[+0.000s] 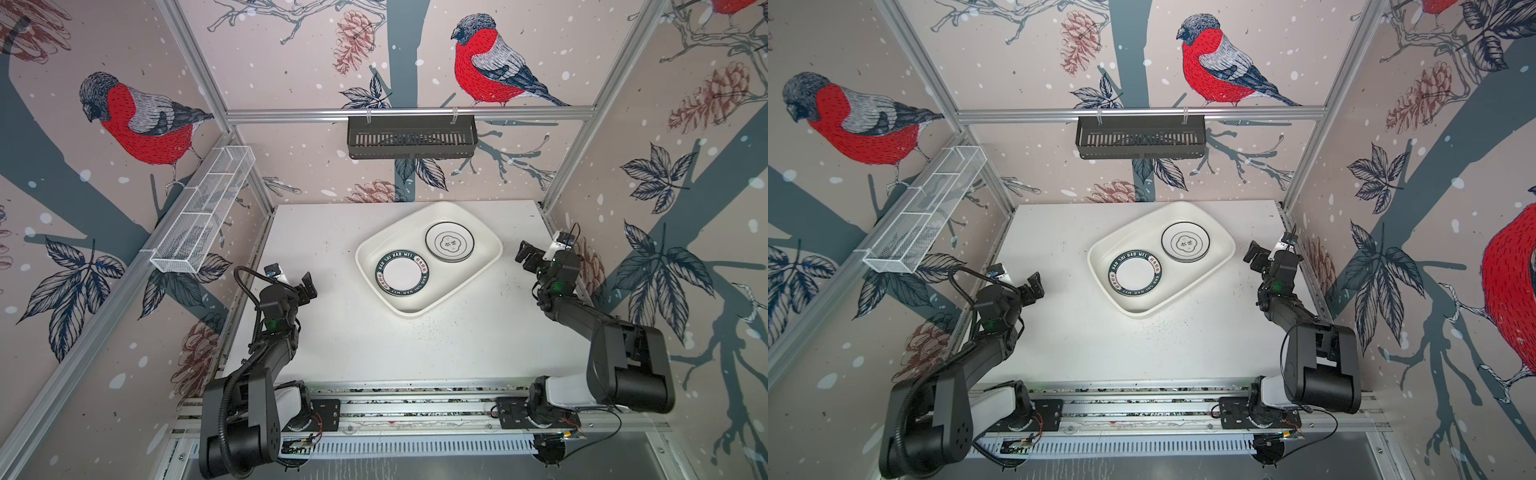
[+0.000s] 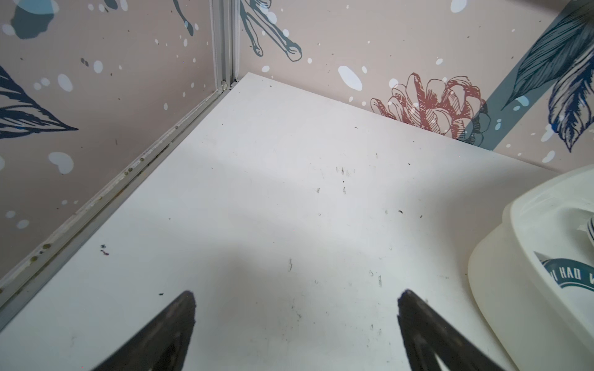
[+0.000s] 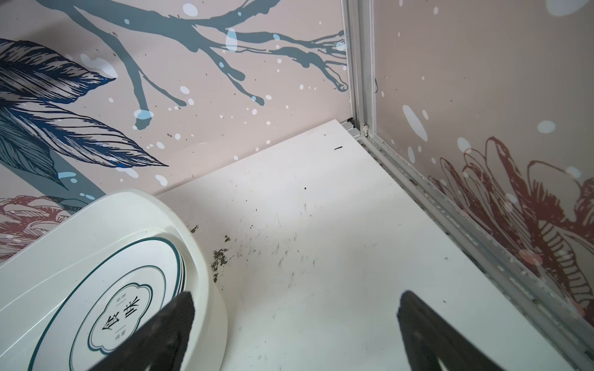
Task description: Place the plates into the plastic bin on the countertop
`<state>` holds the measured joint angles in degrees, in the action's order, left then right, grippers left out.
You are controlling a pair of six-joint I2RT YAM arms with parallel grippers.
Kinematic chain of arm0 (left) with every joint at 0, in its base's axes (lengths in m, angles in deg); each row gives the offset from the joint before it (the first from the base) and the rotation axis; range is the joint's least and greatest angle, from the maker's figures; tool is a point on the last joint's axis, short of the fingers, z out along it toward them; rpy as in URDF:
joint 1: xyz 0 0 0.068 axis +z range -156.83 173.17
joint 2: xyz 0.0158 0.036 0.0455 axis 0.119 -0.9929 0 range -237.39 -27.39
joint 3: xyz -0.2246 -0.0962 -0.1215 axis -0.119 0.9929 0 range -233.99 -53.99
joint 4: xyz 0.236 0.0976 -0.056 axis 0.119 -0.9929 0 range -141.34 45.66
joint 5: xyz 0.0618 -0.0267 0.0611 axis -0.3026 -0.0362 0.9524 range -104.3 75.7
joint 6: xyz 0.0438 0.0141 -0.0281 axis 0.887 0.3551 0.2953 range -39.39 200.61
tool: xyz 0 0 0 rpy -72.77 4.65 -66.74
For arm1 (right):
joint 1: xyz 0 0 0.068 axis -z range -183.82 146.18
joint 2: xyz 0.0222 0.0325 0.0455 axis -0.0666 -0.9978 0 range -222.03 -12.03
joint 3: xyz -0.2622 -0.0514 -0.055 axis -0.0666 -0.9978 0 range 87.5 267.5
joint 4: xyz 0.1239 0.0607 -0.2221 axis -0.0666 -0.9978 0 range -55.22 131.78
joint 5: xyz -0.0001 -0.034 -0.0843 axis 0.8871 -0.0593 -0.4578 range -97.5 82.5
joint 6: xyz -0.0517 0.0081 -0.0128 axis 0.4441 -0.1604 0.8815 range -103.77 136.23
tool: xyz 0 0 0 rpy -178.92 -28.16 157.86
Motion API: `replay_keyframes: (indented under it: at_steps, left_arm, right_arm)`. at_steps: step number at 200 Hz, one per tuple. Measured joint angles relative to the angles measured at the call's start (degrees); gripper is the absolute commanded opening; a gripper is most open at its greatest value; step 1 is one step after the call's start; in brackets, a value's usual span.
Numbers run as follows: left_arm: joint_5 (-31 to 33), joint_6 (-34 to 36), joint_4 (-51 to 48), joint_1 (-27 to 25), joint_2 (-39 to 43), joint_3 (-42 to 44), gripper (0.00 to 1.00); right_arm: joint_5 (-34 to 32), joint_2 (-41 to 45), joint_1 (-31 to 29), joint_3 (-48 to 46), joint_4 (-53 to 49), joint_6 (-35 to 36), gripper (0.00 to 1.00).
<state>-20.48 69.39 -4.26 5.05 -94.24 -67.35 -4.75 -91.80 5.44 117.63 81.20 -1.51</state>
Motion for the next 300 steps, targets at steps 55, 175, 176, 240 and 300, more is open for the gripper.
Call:
replay_keyframes:
  at_steps: [55, 175, 176, 240, 300]
  left_arm:
    - [-4.33, 2.29, 22.23, 0.0, -7.82, 7.52, 0.98]
    - [-13.0, 3.74, 48.7, -0.24, -26.29, 12.46, 0.99]
    - [-13.05, 3.74, 48.74, -0.24, -26.32, 12.44, 0.99]
    - [-13.05, 4.13, 49.75, -0.83, -26.8, 11.67, 0.99]
    - [-13.03, 4.22, 50.47, -1.2, -26.36, 11.08, 0.99]
  right_arm:
    - [-1.73, 8.5, -0.15, -13.81, 7.74, 2.14, 1.0]
    - [-9.14, 5.53, -4.42, -26.43, 31.52, 4.42, 1.0]
    - [-9.18, 5.38, -4.44, -26.43, 31.71, 4.42, 1.0]
    - [-13.97, -6.1, -9.92, -22.99, 40.13, 10.16, 1.0]
    - [-17.49, -8.17, -10.82, -20.06, 38.29, 10.6, 1.0]
